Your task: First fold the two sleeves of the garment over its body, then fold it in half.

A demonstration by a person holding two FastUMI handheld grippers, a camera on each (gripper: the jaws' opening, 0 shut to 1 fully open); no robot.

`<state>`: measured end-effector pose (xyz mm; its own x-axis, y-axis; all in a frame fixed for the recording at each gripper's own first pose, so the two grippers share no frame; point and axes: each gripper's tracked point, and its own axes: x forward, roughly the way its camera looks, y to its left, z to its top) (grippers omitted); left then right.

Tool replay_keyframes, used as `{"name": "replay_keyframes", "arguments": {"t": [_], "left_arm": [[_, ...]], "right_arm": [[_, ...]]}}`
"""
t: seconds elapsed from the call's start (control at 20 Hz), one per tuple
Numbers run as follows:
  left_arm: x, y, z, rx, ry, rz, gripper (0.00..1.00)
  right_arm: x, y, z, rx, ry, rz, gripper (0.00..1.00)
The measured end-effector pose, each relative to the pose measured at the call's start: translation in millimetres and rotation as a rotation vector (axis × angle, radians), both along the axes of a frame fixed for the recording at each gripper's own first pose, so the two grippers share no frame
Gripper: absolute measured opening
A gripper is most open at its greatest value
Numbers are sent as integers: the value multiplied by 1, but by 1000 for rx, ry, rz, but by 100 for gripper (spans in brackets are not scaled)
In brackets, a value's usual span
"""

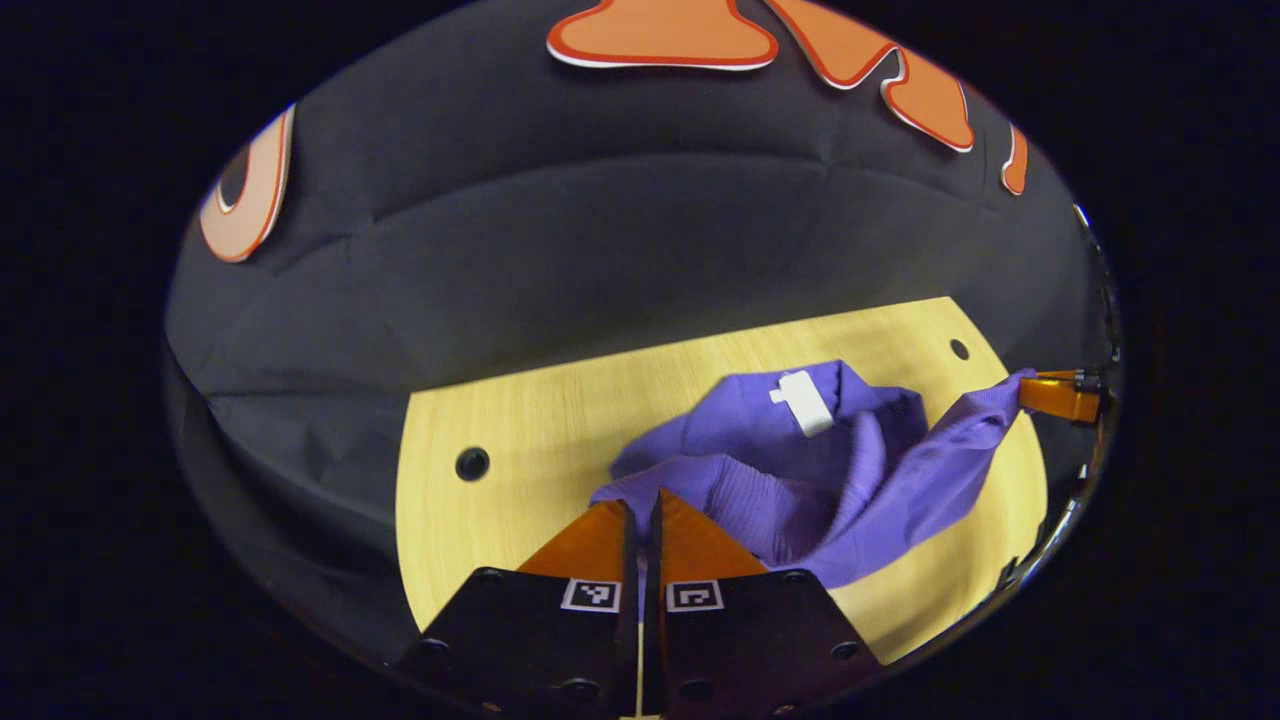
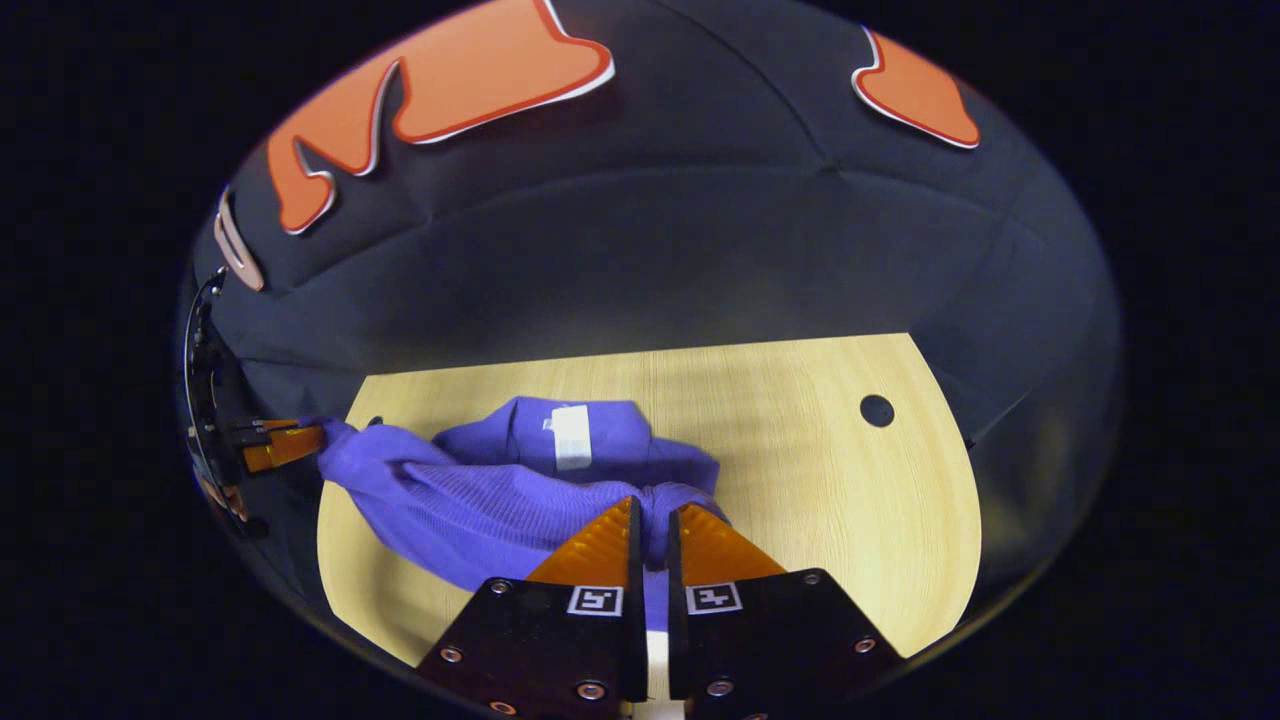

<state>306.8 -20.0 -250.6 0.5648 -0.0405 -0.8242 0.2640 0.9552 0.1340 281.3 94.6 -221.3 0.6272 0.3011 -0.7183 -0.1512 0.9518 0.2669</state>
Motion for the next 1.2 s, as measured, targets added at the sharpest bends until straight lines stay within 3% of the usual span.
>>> {"name": "replay_keyframes", "arguments": {"t": [0.15,0.25,0.3,0.35,0.4,0.5,0.6,0.8,1.0,1.2], "left_arm": [[34,-7,4,34,-136,30,7],[37,-12,6,13,-184,56,13],[40,-13,12,2,-214,72,14],[44,-15,21,-6,-253,78,32],[44,-14,30,-13,-296,84,26],[44,-17,54,-28,-378,81,40],[37,-9,72,-2,-420,86,43],[14,2,119,-43,-521,118,55],[-14,1,168,-58,-637,112,88],[-49,-5,208,-96,-725,117,92]], "right_arm": [[31,4,3,25,-65,-44,12],[36,5,3,27,-94,-49,21],[34,1,6,9,-110,-48,29],[34,-3,12,-7,-141,-46,47],[34,-6,16,-12,-170,-45,65],[29,-8,23,-4,-191,-38,74],[21,-16,30,-14,-204,-45,82],[2,-31,52,-56,-280,-62,89],[-17,-40,102,-66,-412,-93,90],[-49,-48,152,-58,-527,-134,90]]}}
